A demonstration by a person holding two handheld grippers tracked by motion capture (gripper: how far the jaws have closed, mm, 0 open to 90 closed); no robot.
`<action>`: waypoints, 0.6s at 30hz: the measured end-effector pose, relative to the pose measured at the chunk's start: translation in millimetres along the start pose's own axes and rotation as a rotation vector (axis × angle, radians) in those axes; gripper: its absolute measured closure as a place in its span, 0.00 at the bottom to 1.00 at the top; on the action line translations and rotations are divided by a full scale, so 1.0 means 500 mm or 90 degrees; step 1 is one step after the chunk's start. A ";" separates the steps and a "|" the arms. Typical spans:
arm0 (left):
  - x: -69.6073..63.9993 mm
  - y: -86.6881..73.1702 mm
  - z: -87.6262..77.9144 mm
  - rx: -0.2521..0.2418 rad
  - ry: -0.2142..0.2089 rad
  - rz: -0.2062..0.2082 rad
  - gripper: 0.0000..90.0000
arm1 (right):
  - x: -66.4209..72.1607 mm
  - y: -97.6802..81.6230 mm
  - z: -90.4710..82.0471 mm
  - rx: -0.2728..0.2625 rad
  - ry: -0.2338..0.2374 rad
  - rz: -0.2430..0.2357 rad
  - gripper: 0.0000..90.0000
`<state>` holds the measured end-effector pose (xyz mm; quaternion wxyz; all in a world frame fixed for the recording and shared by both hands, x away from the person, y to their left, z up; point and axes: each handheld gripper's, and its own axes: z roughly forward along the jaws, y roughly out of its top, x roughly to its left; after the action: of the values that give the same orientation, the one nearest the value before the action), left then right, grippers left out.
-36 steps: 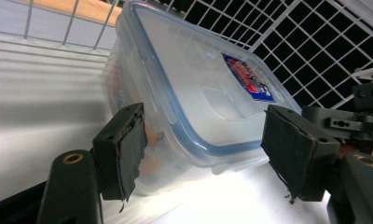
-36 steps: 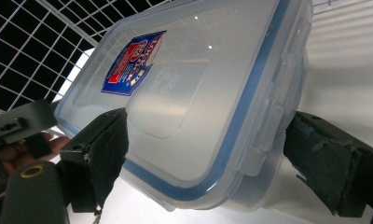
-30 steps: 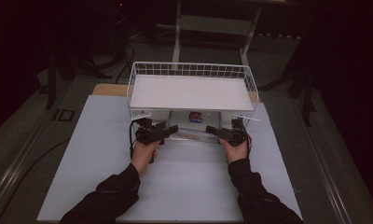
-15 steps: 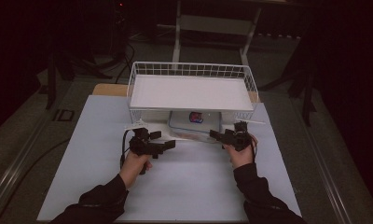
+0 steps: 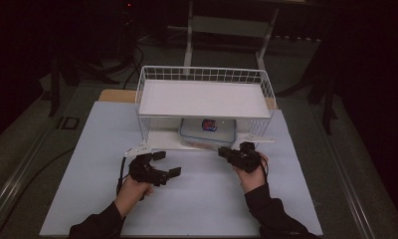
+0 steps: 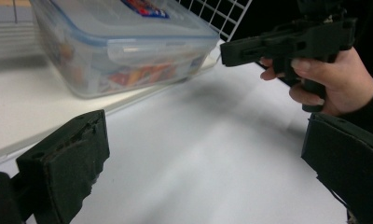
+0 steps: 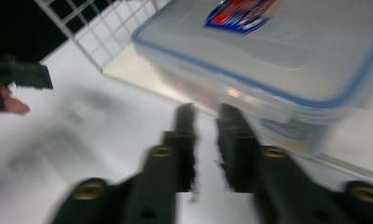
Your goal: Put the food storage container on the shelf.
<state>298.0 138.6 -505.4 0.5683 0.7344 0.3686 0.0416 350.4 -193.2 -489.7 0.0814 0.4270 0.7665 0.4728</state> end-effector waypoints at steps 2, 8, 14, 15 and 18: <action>0.000 -0.001 -0.002 -0.005 0.009 0.007 0.01 | 0.004 -0.001 0.018 0.014 -0.005 -0.015 0.97; 0.005 -0.001 -0.003 -0.012 0.012 0.003 0.01 | -0.004 -0.001 0.067 0.033 -0.033 -0.017 0.98; 0.008 -0.002 -0.004 -0.014 0.012 0.005 0.01 | -0.019 0.013 0.092 0.025 -0.051 -0.009 0.99; 0.008 -0.002 -0.004 -0.015 0.013 0.005 0.01 | -0.022 0.016 0.095 0.023 -0.052 -0.003 0.99; 0.008 -0.004 -0.004 -0.015 0.012 0.004 0.01 | -0.029 0.024 0.104 0.015 -0.061 0.003 0.99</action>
<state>299.3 142.8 -507.8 0.5732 0.7287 0.3708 0.0545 393.9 -167.3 -512.3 0.1115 0.4521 0.7662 0.4428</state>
